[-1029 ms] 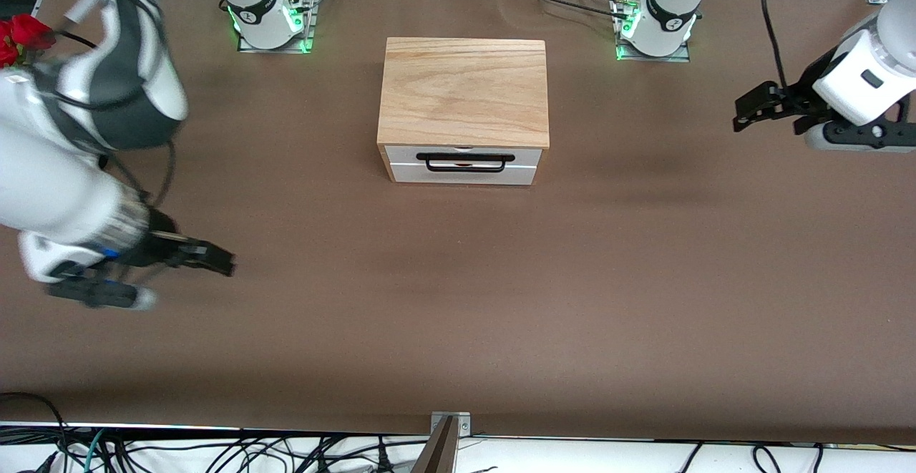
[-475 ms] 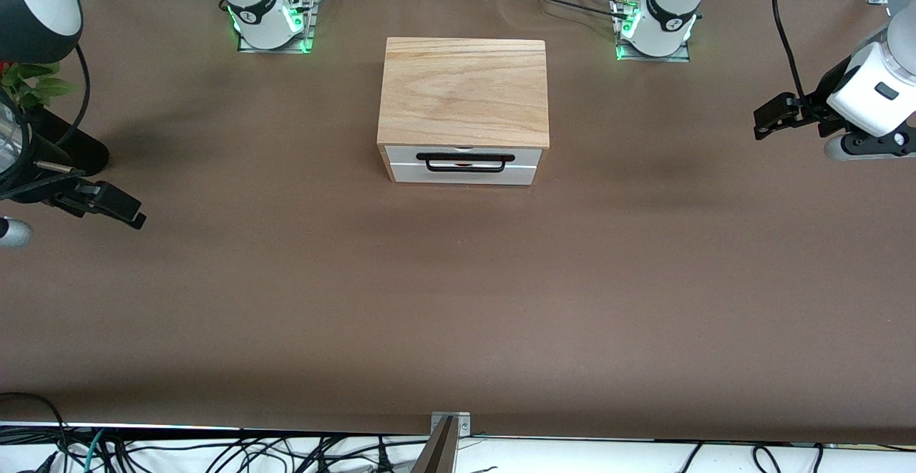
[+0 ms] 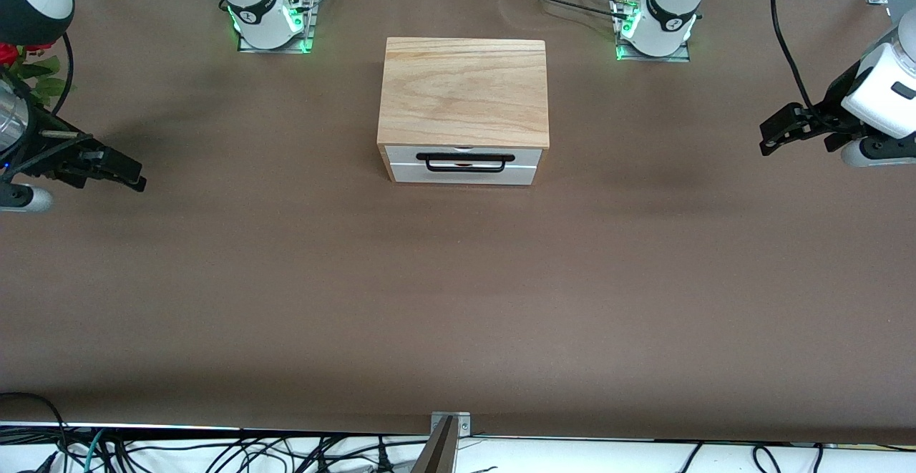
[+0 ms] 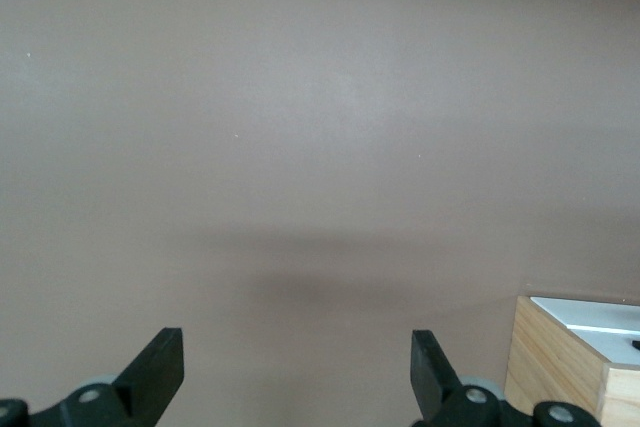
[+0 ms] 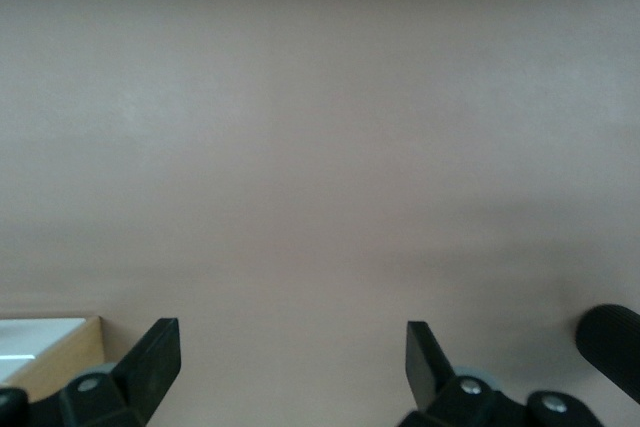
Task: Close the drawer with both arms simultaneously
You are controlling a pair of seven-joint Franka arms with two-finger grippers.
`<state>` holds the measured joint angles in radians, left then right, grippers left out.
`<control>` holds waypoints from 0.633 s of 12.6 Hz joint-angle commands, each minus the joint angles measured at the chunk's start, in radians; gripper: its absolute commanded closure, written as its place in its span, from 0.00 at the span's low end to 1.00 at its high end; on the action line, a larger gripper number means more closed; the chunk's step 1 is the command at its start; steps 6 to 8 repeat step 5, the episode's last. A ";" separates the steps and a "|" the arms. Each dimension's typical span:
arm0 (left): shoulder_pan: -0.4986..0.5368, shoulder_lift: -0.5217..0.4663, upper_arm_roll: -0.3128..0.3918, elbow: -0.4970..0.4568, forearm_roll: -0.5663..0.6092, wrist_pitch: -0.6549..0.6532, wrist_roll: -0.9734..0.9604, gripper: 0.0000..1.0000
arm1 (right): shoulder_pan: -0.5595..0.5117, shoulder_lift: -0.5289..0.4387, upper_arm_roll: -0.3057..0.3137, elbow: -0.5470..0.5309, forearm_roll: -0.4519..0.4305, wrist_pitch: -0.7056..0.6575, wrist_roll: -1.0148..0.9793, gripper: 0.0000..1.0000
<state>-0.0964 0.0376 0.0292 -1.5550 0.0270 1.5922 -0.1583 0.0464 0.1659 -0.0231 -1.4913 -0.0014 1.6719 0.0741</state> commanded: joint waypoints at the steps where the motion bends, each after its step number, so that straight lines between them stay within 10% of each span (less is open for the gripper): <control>1: 0.001 0.001 0.006 0.003 -0.021 0.012 -0.010 0.00 | -0.010 -0.007 0.009 0.009 -0.048 -0.041 -0.023 0.00; 8: 0.015 -0.001 0.018 -0.008 -0.067 0.009 -0.010 0.00 | -0.005 0.007 0.009 0.031 -0.048 -0.051 -0.053 0.00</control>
